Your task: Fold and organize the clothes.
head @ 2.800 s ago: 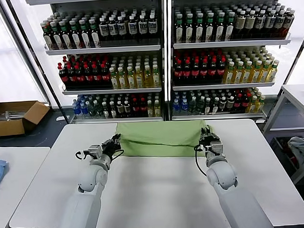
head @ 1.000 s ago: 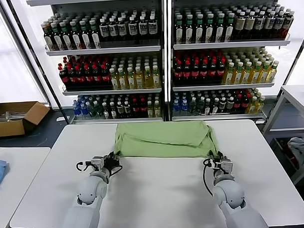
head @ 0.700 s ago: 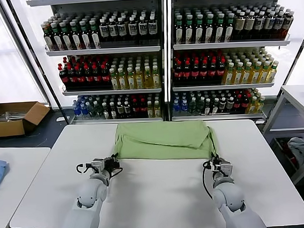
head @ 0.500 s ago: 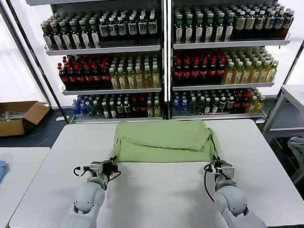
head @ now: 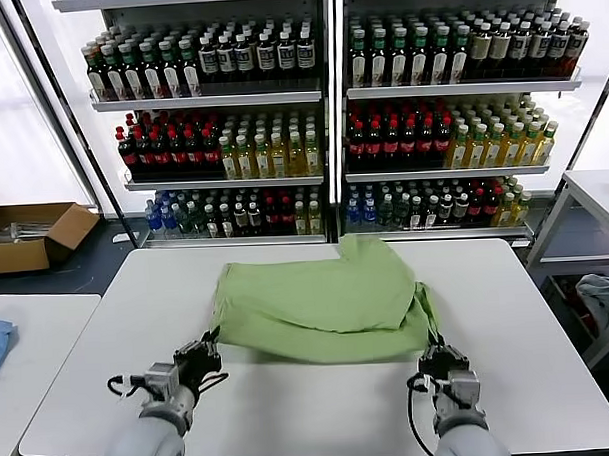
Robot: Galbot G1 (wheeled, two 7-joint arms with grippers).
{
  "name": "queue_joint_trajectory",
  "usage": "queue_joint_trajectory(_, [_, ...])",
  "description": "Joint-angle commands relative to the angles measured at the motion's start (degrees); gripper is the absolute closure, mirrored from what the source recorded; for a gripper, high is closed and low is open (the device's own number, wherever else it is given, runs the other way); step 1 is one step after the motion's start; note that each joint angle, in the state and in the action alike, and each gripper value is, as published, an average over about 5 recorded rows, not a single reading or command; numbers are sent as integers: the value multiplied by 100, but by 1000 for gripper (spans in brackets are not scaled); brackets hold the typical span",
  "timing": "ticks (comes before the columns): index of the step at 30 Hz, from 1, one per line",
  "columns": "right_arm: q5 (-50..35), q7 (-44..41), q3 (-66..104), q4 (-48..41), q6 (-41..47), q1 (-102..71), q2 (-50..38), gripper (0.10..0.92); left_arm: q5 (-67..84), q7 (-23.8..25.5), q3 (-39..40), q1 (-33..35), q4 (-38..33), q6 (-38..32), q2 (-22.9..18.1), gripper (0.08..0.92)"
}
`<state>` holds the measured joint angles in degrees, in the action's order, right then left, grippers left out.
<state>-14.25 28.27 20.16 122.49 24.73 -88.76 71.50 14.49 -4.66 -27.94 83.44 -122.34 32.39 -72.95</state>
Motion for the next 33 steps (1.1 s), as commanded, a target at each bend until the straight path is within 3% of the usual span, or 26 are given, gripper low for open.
queue_joint_trajectory(1, [366,160,62,637,-148,-1244,29,900,-129,-64,-163,1484,-980,-32,45,916])
queue_joint_trajectory(9, [446,258,67,603,-168,-1503,-33,889,-303,-119,-53,1841,-1002,17,-132,916])
queue_joint_trajectory(12, [477,299,52,636,-158,-1608,-120,833,-318,-137,-65,1919,-1094,50,-140,916])
queue_joint_trajectory(17, [388,373,116,923,-147,-1655,-192,671,-312,-174,11,1945,-1340,61,-290,881])
queue_joint_trajectory(25, [-54,292,855,1947,-68,-1115,-132,429,-141,-294,-24,1422,-2390,61,-665,653])
queue_joint_trajectory(29, [-236,56,1307,1362,-9,29,-145,316,-156,-187,-447,877,-2280,36,-540,540])
queue_joint_trajectory(33, [-652,-449,1235,242,17,1360,-453,223,-85,215,-661,226,-1493,-21,-116,427])
